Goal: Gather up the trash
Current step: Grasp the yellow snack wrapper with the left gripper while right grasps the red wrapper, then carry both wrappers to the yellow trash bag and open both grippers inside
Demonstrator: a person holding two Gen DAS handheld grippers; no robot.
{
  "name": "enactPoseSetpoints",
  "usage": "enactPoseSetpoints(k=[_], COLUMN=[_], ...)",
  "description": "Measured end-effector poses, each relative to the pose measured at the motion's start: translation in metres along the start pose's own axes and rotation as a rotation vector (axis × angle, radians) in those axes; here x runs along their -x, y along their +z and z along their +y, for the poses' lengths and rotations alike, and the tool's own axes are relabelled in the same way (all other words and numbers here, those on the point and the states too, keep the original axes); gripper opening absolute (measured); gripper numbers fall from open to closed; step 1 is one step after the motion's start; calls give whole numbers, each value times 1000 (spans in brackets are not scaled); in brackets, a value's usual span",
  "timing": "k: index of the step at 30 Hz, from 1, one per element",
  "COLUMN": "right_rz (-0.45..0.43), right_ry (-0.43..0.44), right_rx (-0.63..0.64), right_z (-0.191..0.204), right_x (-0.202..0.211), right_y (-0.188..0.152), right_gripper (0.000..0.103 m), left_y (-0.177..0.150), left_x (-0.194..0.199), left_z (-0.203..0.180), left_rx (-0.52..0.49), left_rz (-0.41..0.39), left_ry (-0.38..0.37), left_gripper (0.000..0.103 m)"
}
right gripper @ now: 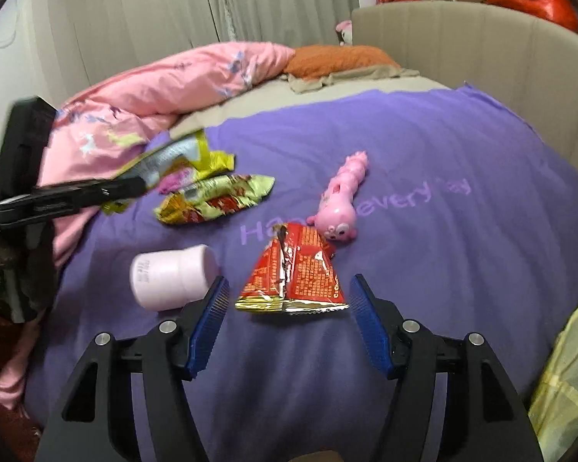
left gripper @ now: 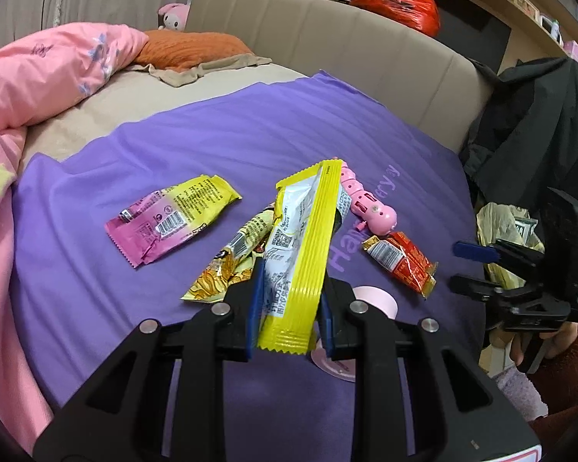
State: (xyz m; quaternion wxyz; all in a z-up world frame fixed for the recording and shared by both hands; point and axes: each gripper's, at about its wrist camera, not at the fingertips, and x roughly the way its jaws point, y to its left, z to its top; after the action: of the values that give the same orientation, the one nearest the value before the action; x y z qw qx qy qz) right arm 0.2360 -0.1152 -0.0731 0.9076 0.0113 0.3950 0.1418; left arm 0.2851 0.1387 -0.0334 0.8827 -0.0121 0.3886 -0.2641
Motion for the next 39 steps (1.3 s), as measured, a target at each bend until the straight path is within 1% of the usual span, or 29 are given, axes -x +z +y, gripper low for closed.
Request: enactPoseSetpoints(k=[2,4,6,7,9,10,12,13,14,18,26,33,39], right_rz=[2,23,31,34,48,48,28,20,7,-35,-160,-256,-305], right_ry=[-36,-38,-4,25,64,69,44,34,19,-33,-111,-199,-280], right_rx=[-6,-30,-46,-48,-44,-41,-10,3,22,64,54,55,24], right_z=[0,-2,-3,-4,-3,-2,4,6,8,11,-8,-28,-56], right_x=[-13,-29,-40,-44,-50,-50,-42,-38,-31,1,89,164,216], right_y=[0,1,0,-1,-3,-3,-2,-2,-1,2,0,-18,-41], right_gripper=[60,60,60,59,31,31,23,21,19,18,18,18,18], left_y=[-1,-1,-2,-3,-4,-5,-5,-4,-3,7,31,42,44], left_x=[-1,-2,-5,-6,-9,-9,-7,-6,-3,12,41,48,35], left_z=[-2,-2,2,3,4,5,3,1,-2,-22,-85,-159,-226], left_rx=[-15,-14,-2,4,17,22,28,27,25,2,-70,-123,-200], left_rz=[-4,-1,6,10,16,17,14,10,5,-29,-105,-133,-116], left_ry=[17,25,33,38,48,52,57,58,57,43,8,-77,-160], left_gripper=[23,23,23,23,23,23,23,23,23,23,23,23,23])
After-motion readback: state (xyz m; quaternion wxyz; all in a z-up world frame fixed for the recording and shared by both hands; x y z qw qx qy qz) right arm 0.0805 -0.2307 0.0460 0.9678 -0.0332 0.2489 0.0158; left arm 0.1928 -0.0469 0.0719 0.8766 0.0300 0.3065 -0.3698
